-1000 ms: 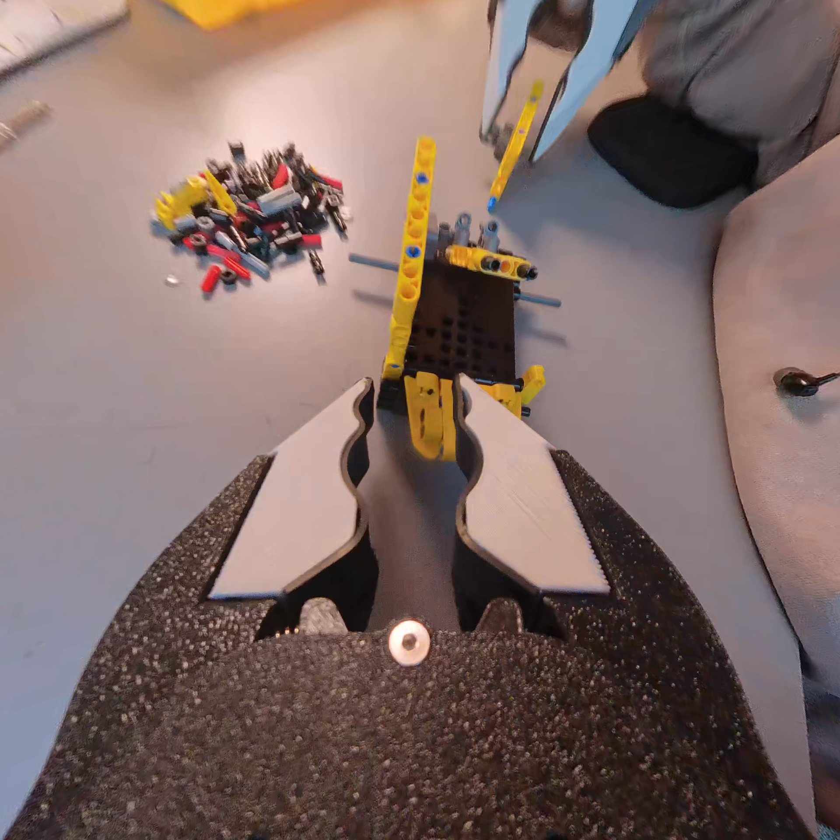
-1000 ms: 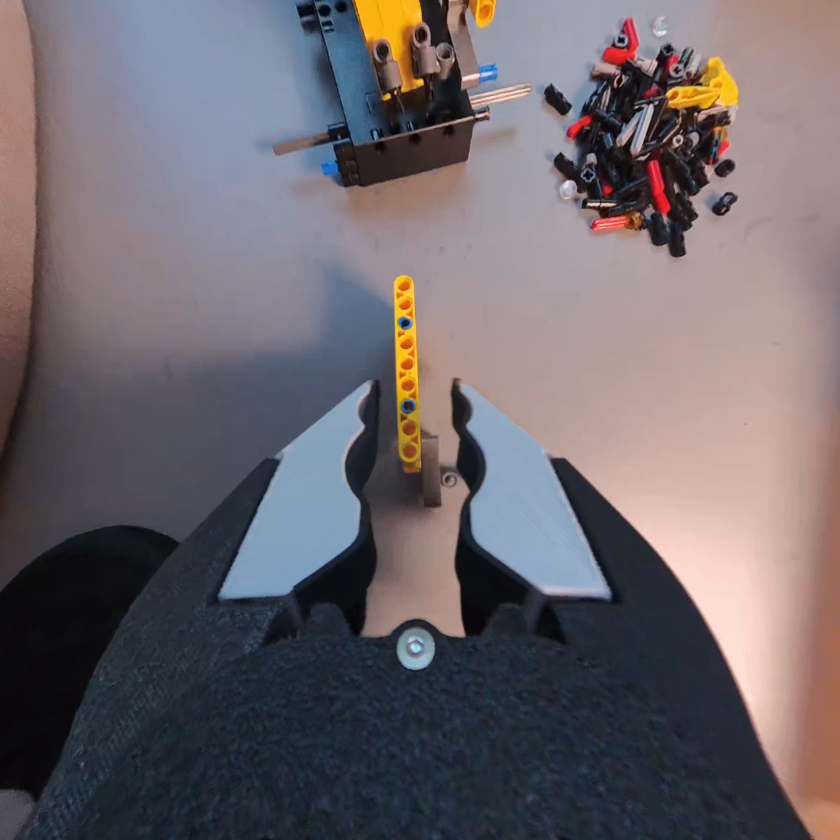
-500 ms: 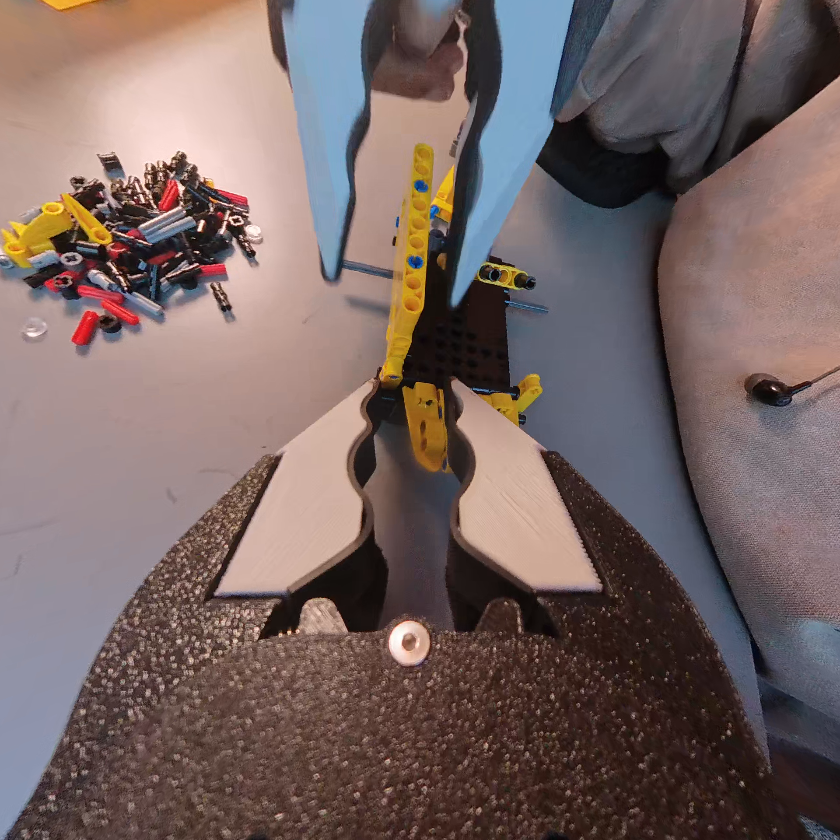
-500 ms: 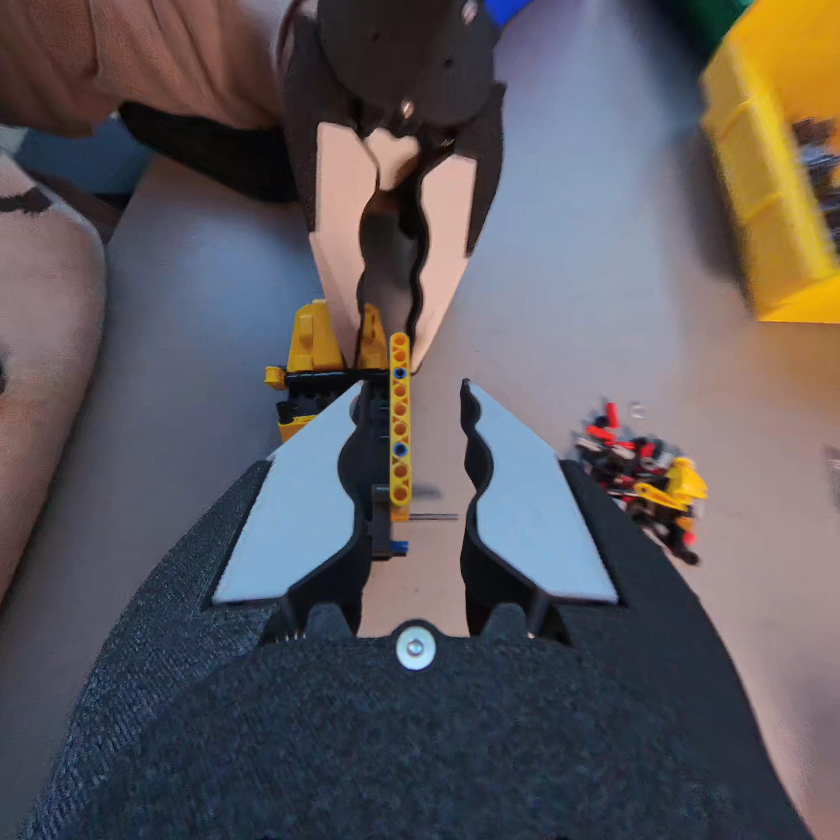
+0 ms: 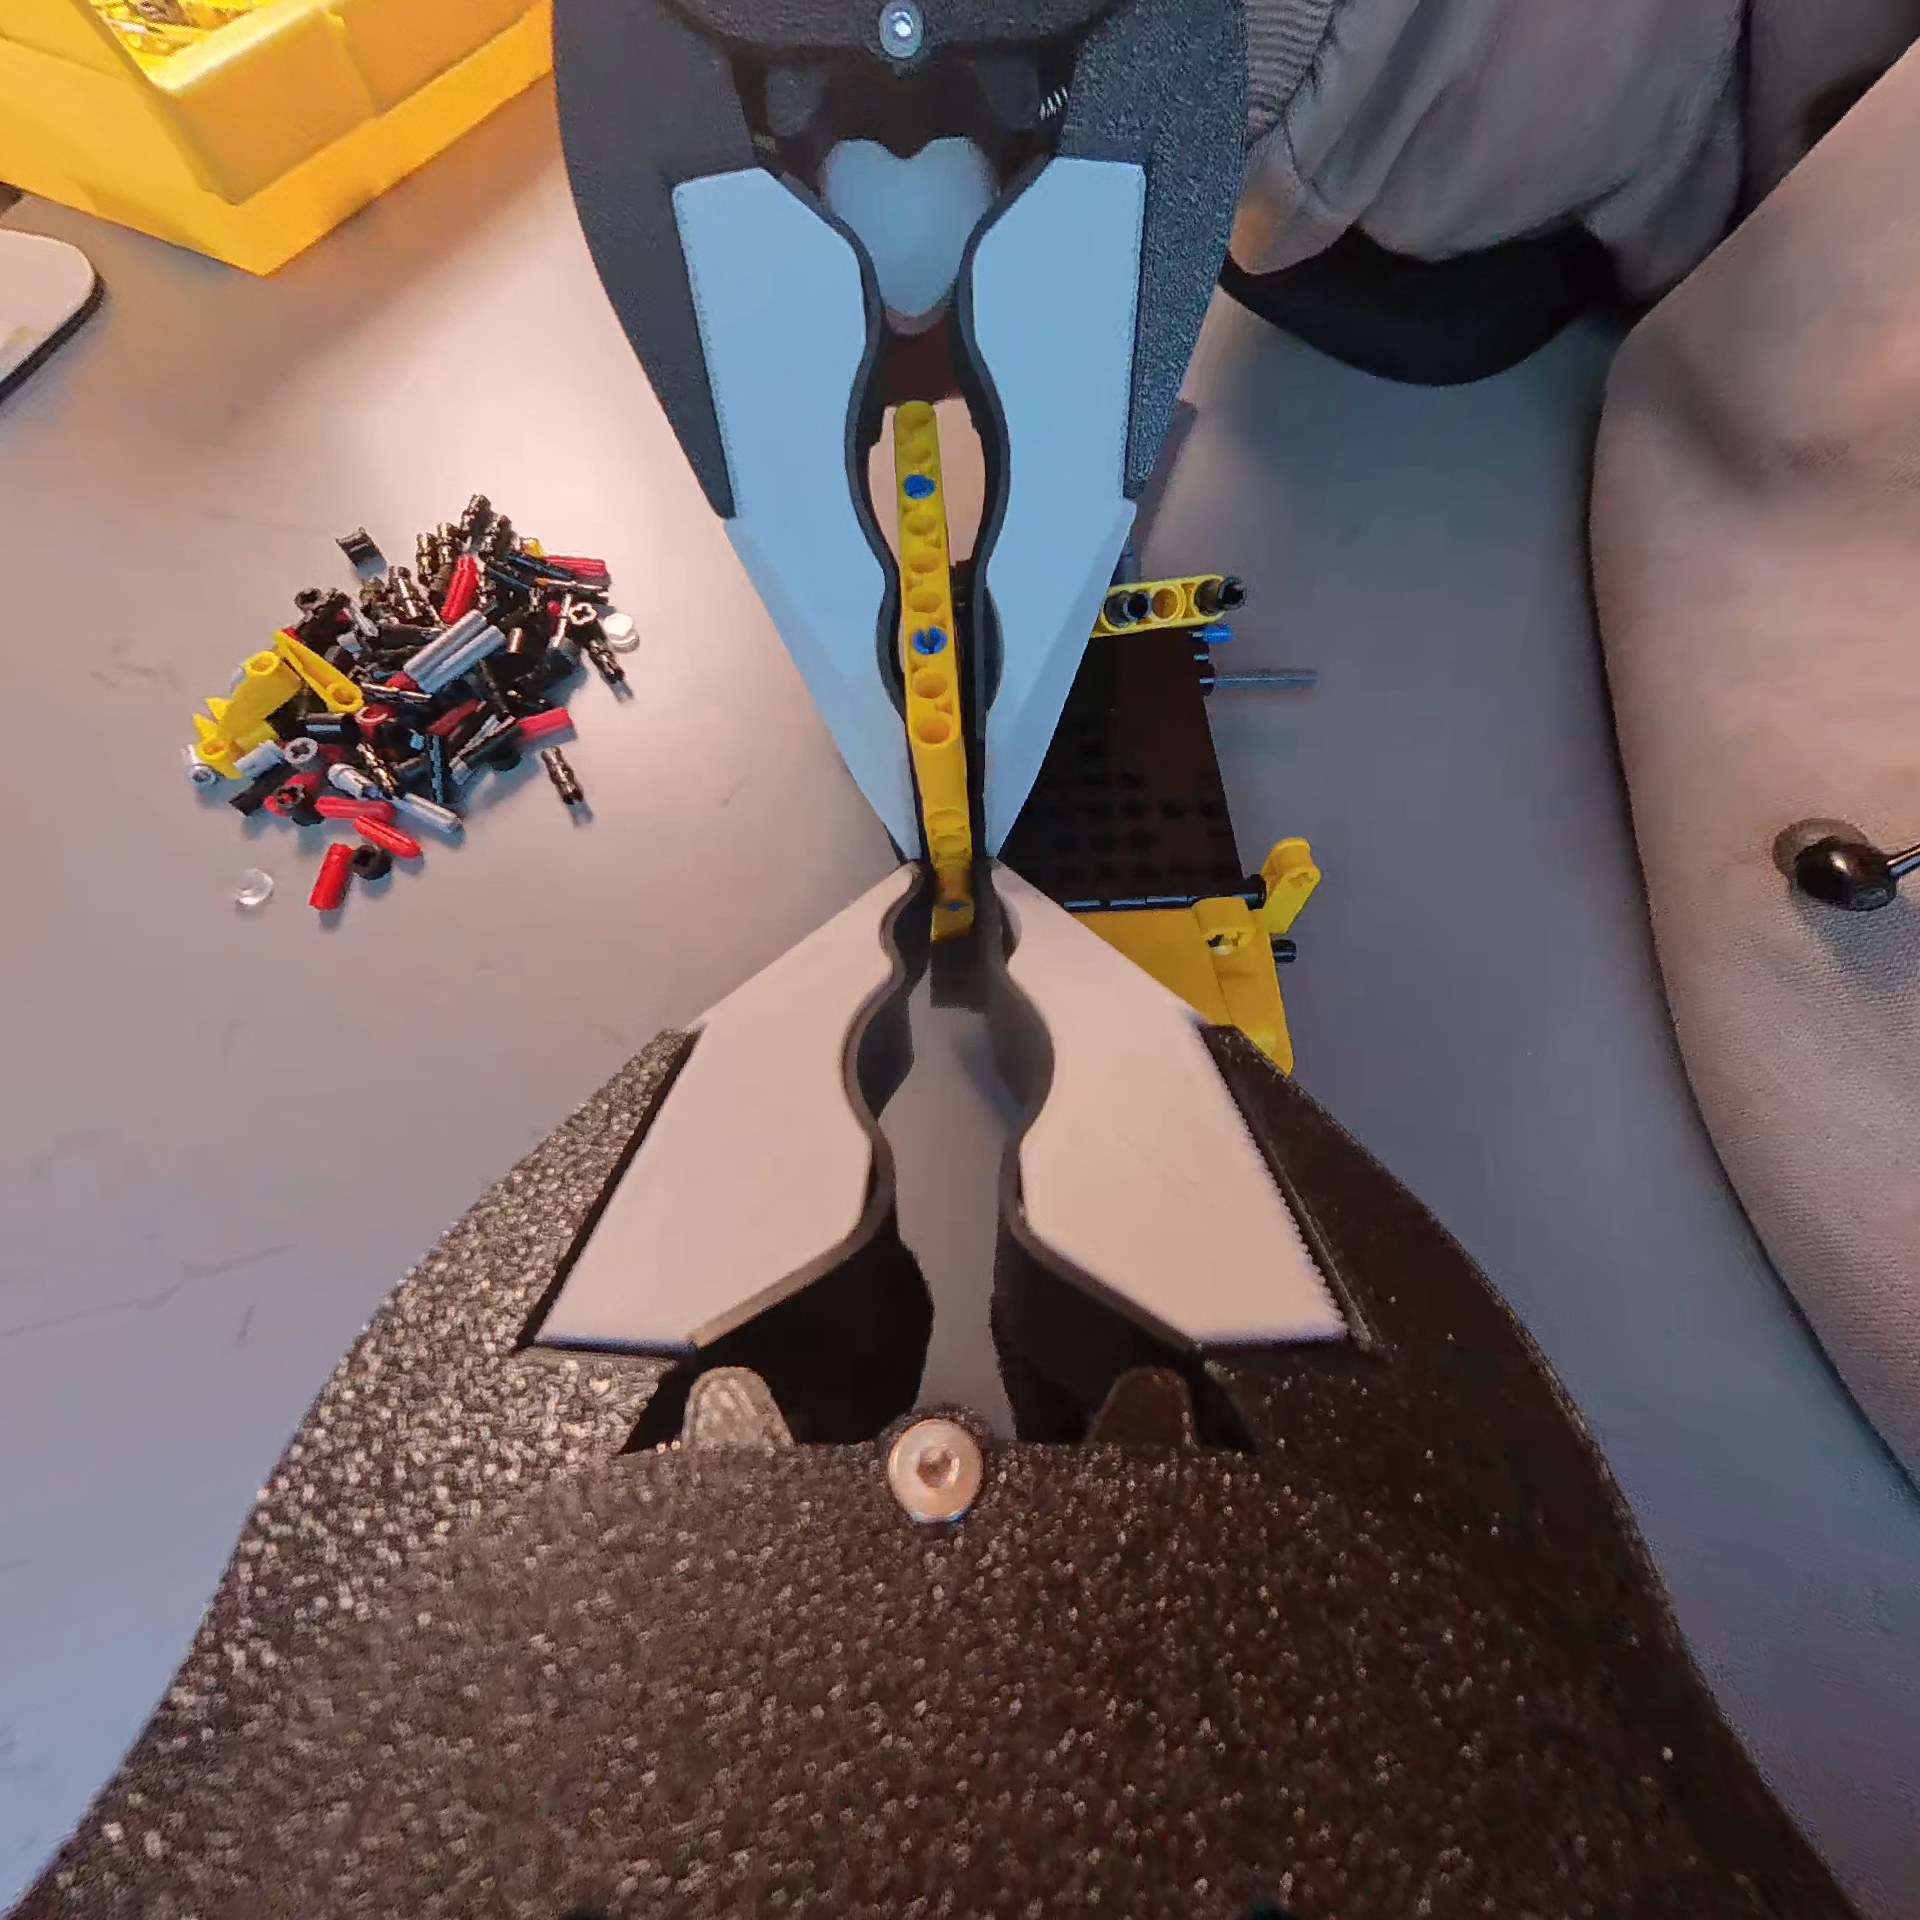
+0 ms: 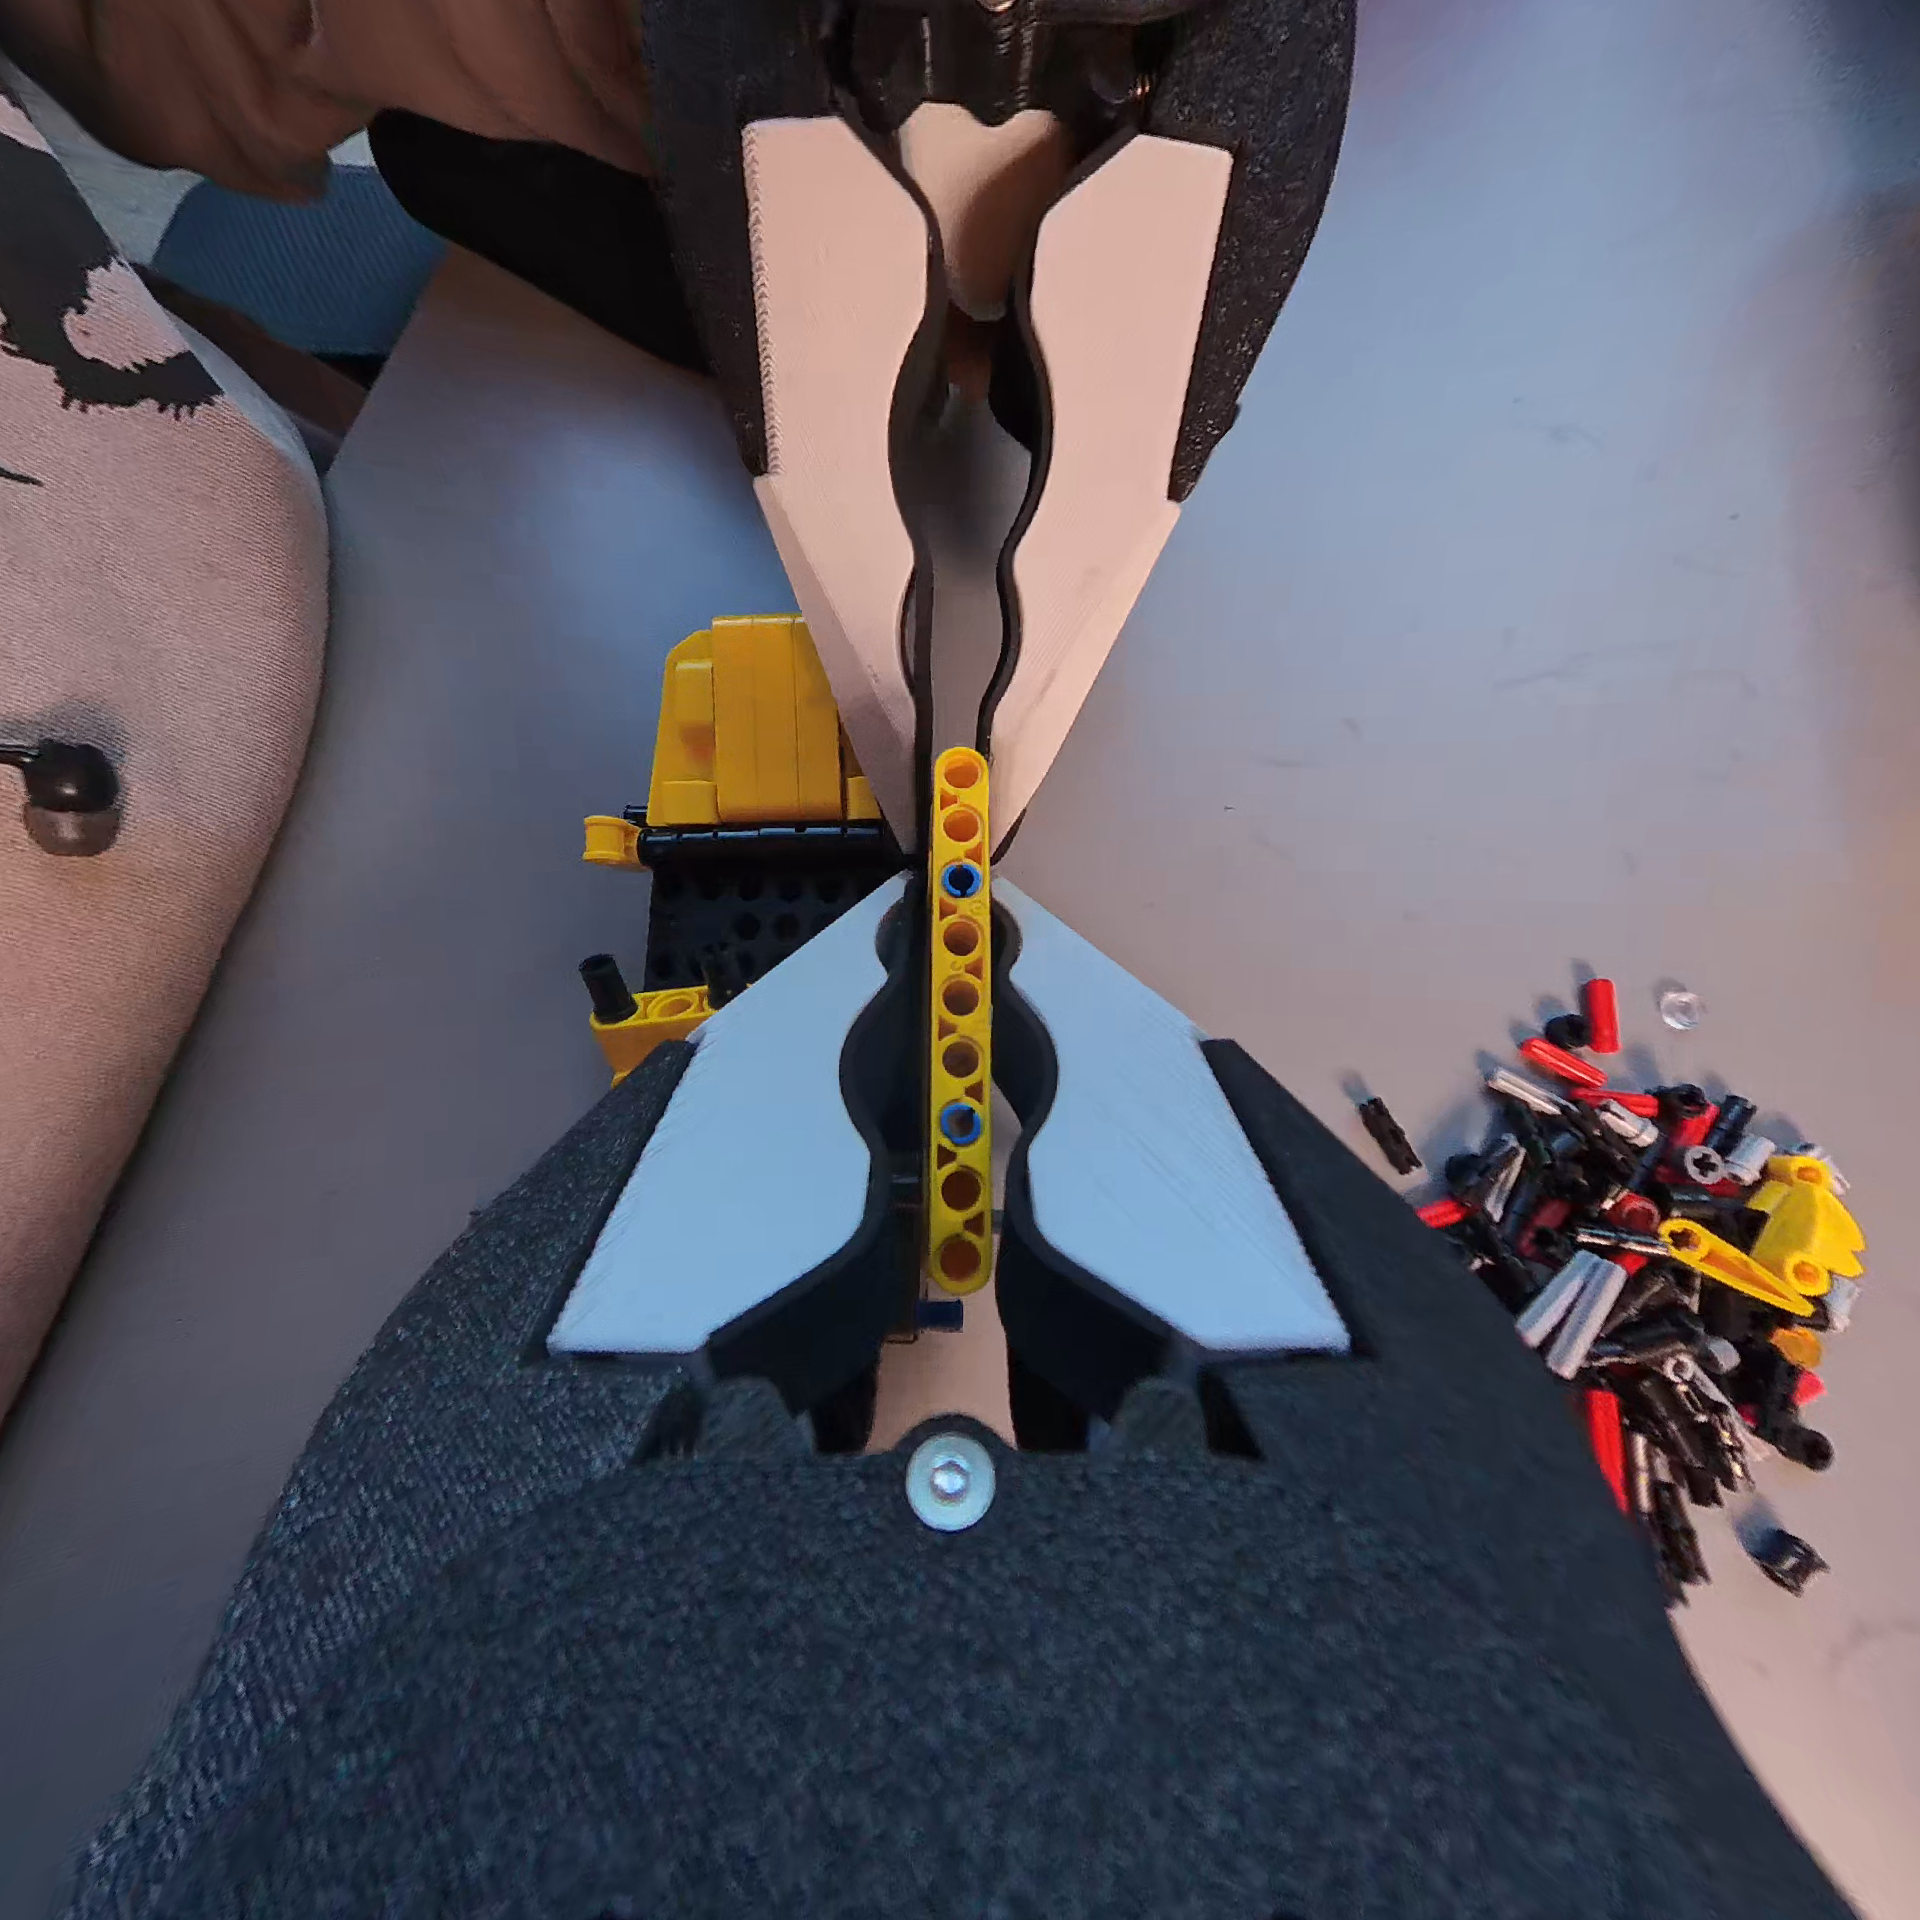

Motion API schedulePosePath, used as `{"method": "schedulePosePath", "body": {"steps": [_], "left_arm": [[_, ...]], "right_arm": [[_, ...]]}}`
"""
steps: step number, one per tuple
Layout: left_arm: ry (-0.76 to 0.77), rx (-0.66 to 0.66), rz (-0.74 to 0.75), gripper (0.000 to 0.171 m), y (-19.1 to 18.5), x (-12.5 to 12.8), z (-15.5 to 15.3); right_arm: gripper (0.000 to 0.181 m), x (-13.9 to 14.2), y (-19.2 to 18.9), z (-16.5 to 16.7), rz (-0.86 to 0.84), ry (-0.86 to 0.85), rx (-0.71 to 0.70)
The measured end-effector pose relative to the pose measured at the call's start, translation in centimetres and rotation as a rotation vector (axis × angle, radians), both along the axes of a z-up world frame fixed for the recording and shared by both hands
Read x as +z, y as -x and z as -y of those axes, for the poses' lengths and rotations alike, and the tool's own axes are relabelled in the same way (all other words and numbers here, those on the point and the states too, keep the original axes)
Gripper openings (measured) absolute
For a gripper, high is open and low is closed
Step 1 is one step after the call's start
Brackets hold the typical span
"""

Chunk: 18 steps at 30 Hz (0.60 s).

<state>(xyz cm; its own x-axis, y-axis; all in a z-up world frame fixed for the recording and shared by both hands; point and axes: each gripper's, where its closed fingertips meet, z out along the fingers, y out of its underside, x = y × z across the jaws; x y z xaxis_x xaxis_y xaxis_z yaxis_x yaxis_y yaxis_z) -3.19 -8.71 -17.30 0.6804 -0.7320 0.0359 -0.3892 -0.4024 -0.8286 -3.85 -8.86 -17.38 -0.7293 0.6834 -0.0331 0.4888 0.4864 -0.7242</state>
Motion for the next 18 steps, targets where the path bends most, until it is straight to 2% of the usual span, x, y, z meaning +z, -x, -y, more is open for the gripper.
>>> {"method": "schedulePosePath", "body": {"steps": [5,7,9,11,13,15,18], "left_arm": [[0.012,-0.016,0.005,0.005,0.0,-0.6,0.5],[0.022,0.020,0.031,0.006,1.5,-0.5,1.0],[0.010,0.018,0.026,0.006,1.5,-0.4,0.7],[0.031,-0.015,0.042,0.006,0.4,-0.4,0.0],[0.024,-0.035,0.034,0.006,0.0,-0.4,-0.4],[0.015,-0.031,0.041,0.006,0.1,-0.3,-0.4],[-0.048,0.004,0.085,0.020,0.5,0.9,-0.5]], "right_arm": [[0.005,-0.4,-1.3,-0.6,0.053,0.036,-0.015],[0.005,-0.1,-2.5,-4.1,0.015,-0.008,-0.090],[0.006,1.2,-3.9,-3.9,-0.018,0.089,-0.091],[0.006,2.2,-3.7,-3.3,-0.092,0.093,-0.096],[0.007,2.3,-3.5,-4.2,-0.097,0.067,-0.119],[0.007,2.6,-3.5,-5.3,-0.087,0.129,-0.158],[0.007,2.4,-3.2,-6.8,-0.062,0.219,-0.243]]}}
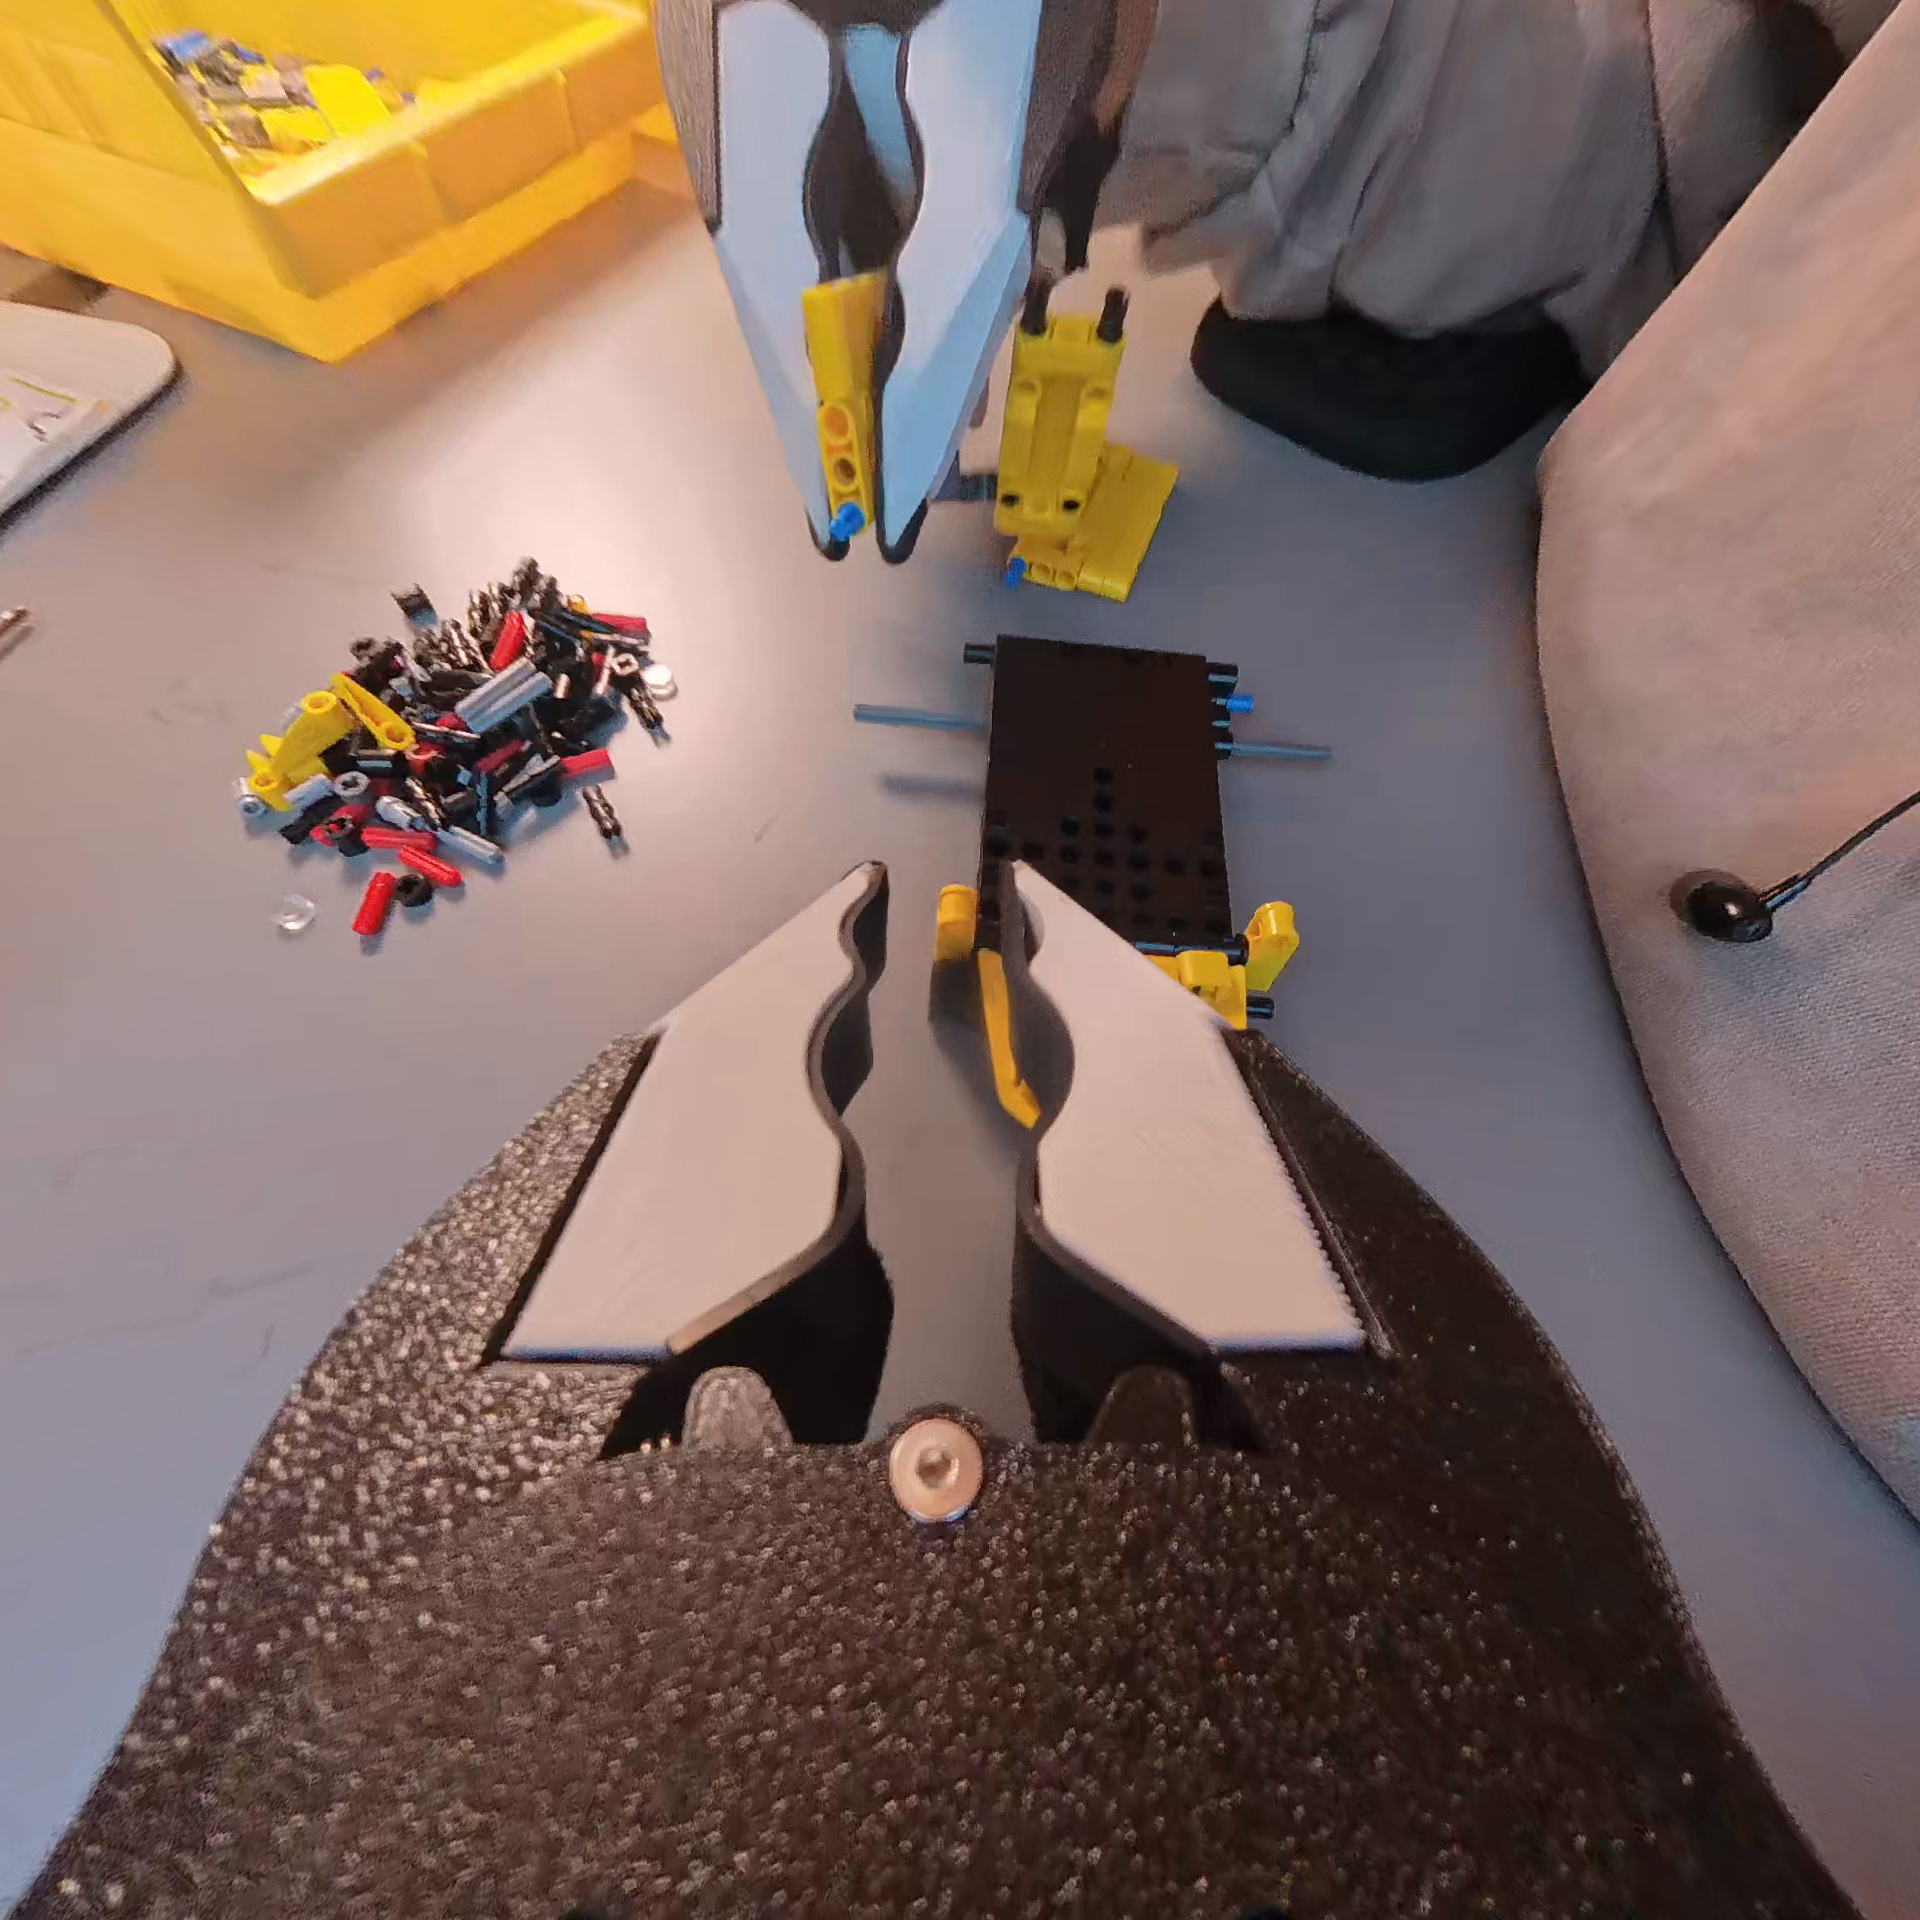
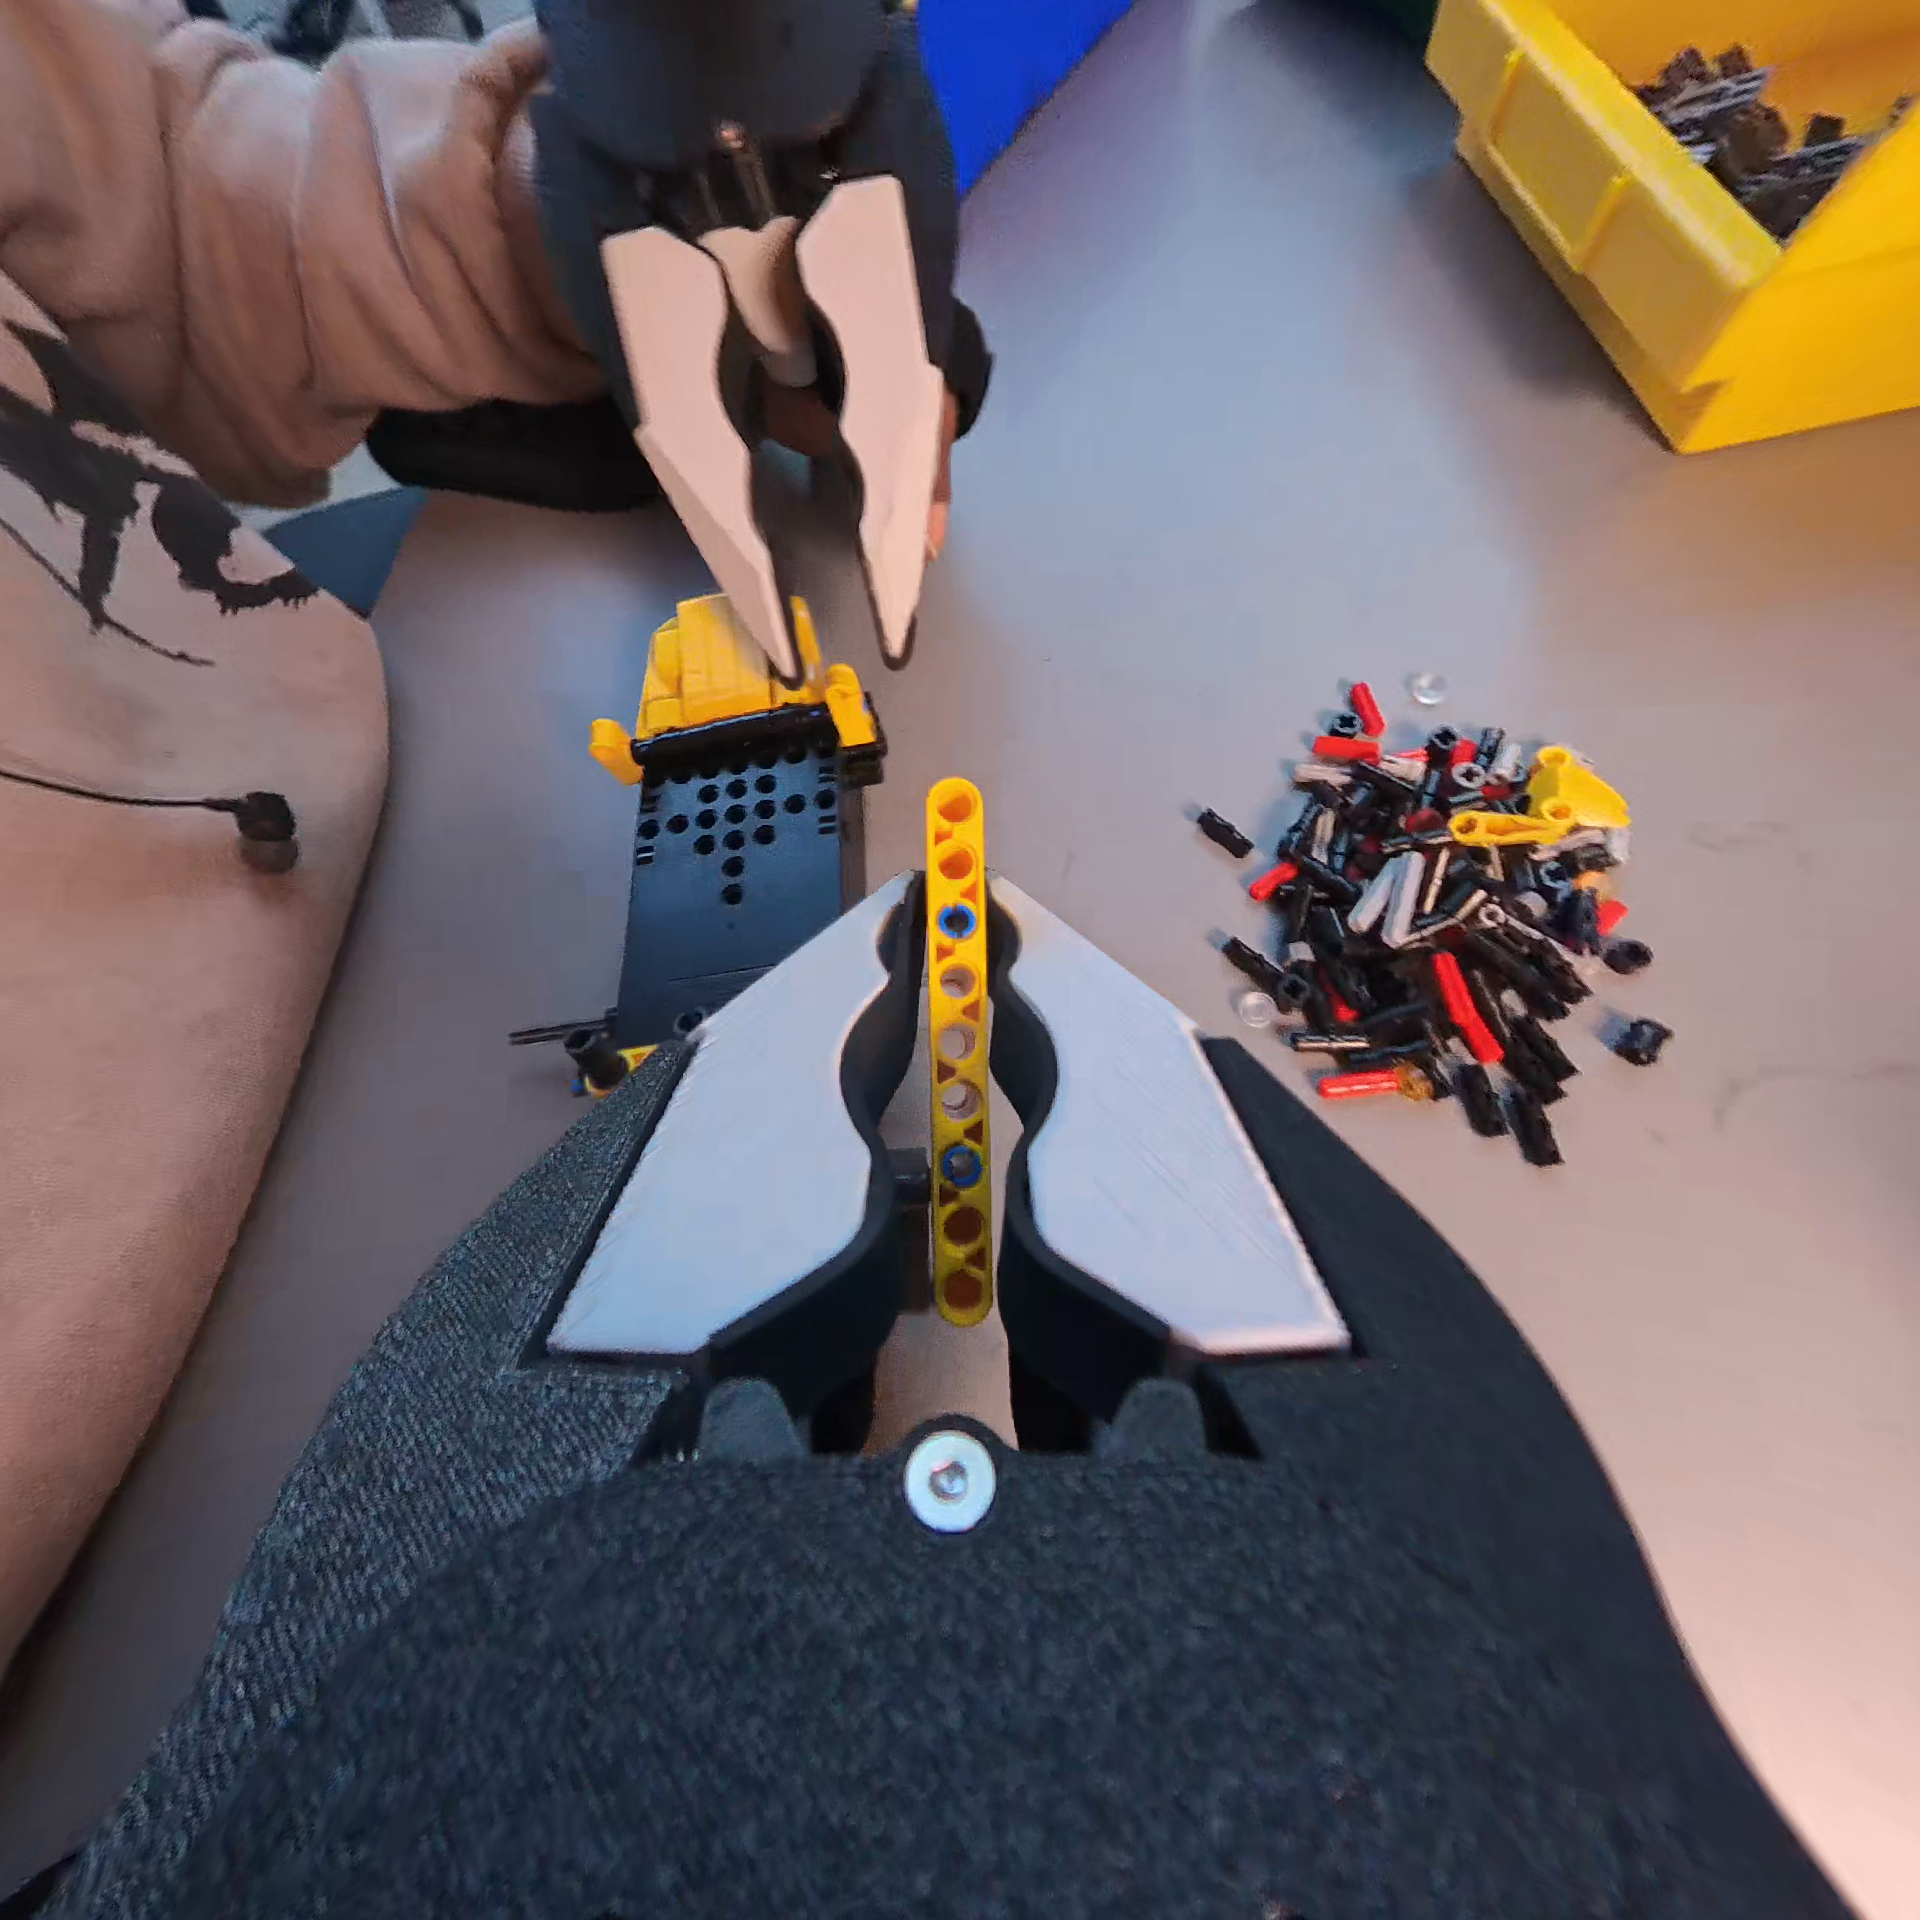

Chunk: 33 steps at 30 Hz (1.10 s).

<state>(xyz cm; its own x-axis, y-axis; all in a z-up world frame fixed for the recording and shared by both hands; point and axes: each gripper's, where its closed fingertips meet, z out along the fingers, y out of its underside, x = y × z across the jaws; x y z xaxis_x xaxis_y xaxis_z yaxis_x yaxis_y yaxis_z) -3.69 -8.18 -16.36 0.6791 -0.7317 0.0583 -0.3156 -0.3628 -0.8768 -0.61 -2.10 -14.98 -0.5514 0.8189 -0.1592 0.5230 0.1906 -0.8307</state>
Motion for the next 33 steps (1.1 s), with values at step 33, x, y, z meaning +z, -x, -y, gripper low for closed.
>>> {"method": "schedulePosePath", "body": {"steps": [33], "left_arm": [[-0.048,-0.041,0.492,0.034,-2.5,8.2,0.1]], "right_arm": [[0.008,12.6,0.3,6.8,-0.714,0.139,0.100]]}}
